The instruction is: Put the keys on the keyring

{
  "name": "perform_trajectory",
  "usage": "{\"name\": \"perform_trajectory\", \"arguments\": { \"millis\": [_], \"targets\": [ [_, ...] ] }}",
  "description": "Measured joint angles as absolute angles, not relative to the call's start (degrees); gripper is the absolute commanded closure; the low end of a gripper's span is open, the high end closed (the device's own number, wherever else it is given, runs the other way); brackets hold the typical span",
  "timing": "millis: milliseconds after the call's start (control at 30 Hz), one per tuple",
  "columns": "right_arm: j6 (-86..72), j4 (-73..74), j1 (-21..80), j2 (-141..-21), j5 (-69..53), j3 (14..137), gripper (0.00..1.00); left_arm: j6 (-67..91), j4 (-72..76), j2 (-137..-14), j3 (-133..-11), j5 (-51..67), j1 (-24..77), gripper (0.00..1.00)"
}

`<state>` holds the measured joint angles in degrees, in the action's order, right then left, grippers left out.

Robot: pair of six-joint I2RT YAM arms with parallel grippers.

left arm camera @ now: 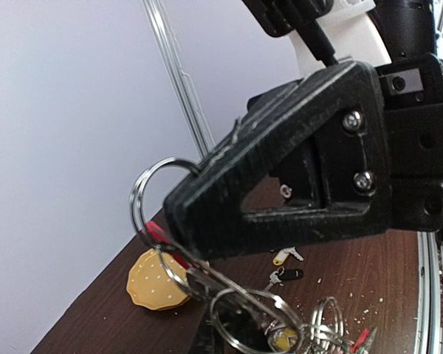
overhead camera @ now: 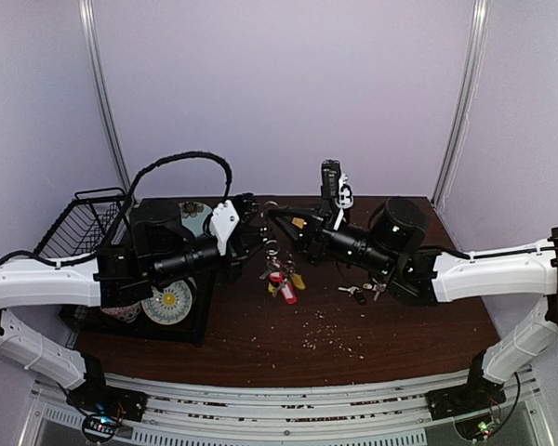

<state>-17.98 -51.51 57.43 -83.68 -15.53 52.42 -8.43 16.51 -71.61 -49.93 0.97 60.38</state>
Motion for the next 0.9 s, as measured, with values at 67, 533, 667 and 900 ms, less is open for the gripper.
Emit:
{"name": "perform_trajectory", "arguments": {
  "millis": [67,533,667,900],
  "targets": [
    [-18.92,-52.73,57.41,-84.36,-14.46,52.42,1.00,-8.36,18.04,-72.53,-49.93,0.10,60.38,1.00],
    [-16.05,-52.18,56.18,-80.16,-16.84,48.21,1.00,-8.08,13.63,-67.99,-46.19,1.78,62.89,0.58],
    [-12.38,-48.38,55.51,-77.38,-22.48,48.29,1.00,-8.47,7.01,-59.29,-44.07,0.78,61.04,0.48],
    [-9.32,-45.10,55.53,-75.75,-31.24,48.40,1.00,-9.08,0.89,-51.27,-46.02,6.09,50.61,0.61]
  ]
}}
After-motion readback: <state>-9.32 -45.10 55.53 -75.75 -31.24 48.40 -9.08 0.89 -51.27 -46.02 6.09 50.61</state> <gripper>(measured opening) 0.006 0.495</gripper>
